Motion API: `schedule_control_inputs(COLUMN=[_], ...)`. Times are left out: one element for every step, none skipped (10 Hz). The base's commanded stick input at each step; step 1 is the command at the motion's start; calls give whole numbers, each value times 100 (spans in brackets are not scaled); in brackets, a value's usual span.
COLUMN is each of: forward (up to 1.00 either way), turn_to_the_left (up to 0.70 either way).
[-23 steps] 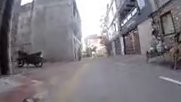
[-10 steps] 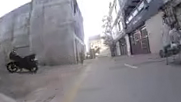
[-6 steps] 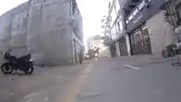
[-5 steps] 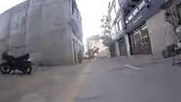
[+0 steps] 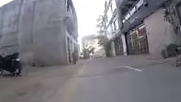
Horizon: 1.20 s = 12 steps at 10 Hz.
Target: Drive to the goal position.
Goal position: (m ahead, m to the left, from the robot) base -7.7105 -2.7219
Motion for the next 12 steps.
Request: schedule_control_inputs(forward=[85,85,85,85,85,85,85,85,85,85,85,85], turn_to_the_left=[0,0,0,0,0,0,0,0,0,0,0,0])
